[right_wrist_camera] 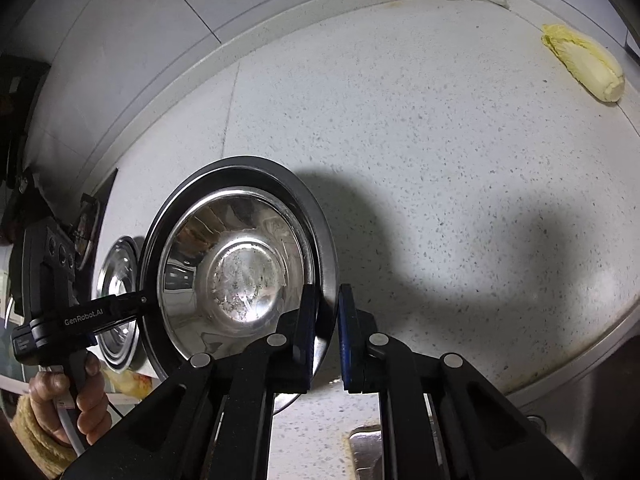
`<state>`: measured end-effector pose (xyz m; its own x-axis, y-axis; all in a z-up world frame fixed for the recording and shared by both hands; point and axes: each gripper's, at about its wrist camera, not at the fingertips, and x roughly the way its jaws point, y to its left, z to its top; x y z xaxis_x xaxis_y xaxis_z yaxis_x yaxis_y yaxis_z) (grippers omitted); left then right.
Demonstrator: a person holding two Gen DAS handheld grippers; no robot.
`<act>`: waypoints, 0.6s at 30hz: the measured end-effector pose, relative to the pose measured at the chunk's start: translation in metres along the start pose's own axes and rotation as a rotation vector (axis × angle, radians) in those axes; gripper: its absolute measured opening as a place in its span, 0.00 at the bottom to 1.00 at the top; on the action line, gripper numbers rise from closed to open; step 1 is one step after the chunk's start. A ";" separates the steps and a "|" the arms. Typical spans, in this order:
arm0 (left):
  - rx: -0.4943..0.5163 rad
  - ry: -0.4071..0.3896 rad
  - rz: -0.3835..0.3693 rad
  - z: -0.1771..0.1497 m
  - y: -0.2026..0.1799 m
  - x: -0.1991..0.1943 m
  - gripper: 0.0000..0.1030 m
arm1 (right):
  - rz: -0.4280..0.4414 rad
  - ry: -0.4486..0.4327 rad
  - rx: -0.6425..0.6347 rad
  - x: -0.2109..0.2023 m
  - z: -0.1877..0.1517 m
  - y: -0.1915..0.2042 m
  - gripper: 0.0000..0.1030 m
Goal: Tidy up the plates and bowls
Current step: 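Close both grippers on the rim of the nested steel bowl set, then lift the nested bowls with both grippers and carry them over the plate stack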
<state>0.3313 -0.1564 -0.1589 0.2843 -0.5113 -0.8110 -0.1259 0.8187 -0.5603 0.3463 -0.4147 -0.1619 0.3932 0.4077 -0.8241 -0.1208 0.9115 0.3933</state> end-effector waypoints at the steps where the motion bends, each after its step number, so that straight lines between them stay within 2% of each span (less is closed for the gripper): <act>1: -0.001 -0.010 -0.008 0.002 0.000 -0.006 0.10 | 0.001 -0.006 -0.003 -0.003 0.001 0.002 0.09; 9: 0.005 -0.119 -0.023 0.015 0.019 -0.080 0.10 | 0.056 -0.060 -0.062 -0.026 0.012 0.055 0.09; 18: -0.080 -0.204 0.030 0.014 0.092 -0.154 0.10 | 0.157 -0.035 -0.190 -0.003 0.016 0.137 0.09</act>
<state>0.2889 0.0014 -0.0831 0.4643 -0.4168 -0.7815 -0.2098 0.8055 -0.5543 0.3433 -0.2923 -0.0986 0.3873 0.5462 -0.7427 -0.3505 0.8323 0.4293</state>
